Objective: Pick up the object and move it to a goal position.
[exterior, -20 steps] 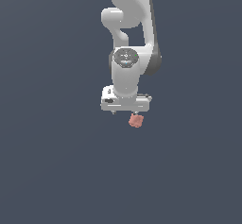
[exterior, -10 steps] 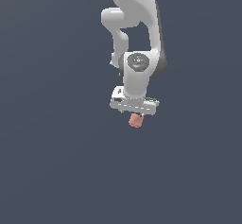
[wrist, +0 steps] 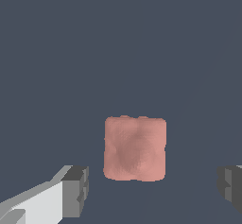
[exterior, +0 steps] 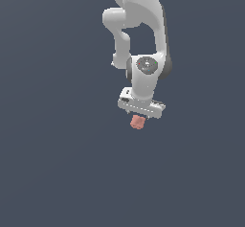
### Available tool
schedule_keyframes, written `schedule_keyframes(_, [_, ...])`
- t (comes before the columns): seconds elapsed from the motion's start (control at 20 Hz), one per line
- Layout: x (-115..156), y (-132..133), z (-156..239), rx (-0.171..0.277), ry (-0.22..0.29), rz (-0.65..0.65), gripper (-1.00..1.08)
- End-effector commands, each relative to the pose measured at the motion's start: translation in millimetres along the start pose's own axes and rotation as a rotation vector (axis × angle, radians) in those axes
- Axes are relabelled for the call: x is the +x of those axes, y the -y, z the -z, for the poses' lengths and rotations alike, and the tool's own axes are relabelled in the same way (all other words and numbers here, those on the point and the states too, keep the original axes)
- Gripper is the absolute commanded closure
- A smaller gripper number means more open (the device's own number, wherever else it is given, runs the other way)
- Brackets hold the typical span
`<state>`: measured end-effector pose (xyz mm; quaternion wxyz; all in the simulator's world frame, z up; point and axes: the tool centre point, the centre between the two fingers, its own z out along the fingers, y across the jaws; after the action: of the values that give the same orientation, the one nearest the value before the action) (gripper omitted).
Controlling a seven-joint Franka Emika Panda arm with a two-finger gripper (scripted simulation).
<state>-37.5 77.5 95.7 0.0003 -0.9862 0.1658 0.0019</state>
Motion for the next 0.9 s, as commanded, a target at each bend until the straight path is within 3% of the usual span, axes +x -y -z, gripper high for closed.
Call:
schedule_keyframes(0.0, [-2.5,2.4,-2.3,0.0,-0.002,-0.019,-0.92])
schedule_keyframes(0.45, [-4.4,4.1,-6.7,0.0,-0.003,-0.028,-0.92])
schedule_keyframes(0.85, [-5.3,3.5,-40.3,0.0,-0.004,-0.031,-0.92])
